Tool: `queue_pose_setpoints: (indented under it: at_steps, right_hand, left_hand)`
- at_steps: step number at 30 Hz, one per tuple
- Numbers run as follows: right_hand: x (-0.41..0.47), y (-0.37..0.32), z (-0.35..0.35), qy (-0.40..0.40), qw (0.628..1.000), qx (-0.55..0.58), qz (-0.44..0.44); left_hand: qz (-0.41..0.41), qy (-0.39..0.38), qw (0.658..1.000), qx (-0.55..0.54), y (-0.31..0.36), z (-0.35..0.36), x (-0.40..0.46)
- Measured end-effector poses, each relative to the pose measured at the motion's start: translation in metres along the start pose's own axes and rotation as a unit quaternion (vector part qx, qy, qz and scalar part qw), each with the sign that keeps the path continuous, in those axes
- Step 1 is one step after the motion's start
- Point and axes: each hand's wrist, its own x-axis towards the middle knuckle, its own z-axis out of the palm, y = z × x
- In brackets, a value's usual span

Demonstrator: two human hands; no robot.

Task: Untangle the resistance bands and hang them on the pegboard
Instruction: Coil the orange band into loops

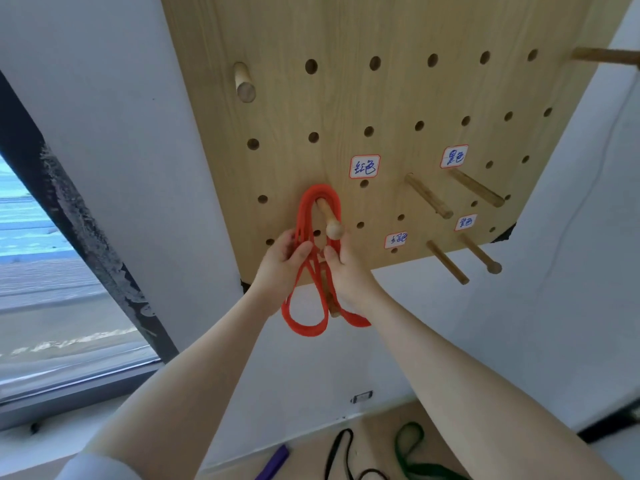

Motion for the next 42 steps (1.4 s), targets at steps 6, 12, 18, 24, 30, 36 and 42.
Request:
queue_pose_setpoints:
  at_steps: [6, 12, 18, 24, 30, 36, 42]
  right_hand:
    - [-0.017, -0.013, -0.02, 0.004, 1.0, -0.031, -0.003]
    - [-0.006, -0.001, 0.003, 0.048, 0.997, -0.057, 0.035]
    - [0.017, 0.021, 0.015, 0.12, 0.987, -0.107, 0.02]
    - [0.023, 0.024, 0.013, 0.082, 0.993, -0.077, 0.022]
    - [0.018, 0.02, 0.007, 0.119, 0.991, -0.037, 0.039]
    - [-0.011, 0.018, -0.01, 0.08, 0.994, -0.037, 0.069]
    - [-0.063, 0.006, -0.033, -0.043, 0.993, -0.11, 0.027]
  left_hand:
    - [0.018, 0.02, 0.999, -0.033, 0.0, -0.009, -0.012]
    - [0.015, 0.034, 0.995, 0.087, -0.007, -0.004, 0.006]
    - [0.026, 0.053, 0.982, 0.181, -0.011, 0.006, 0.025]
    - [0.036, 0.077, 0.994, 0.063, -0.022, 0.001, 0.012]
    - [0.079, 0.093, 0.984, 0.126, -0.027, -0.001, 0.005]
    - [0.061, 0.117, 0.968, 0.213, -0.015, 0.003, -0.012]
    - [0.112, 0.175, 0.947, 0.244, -0.013, 0.024, -0.067]
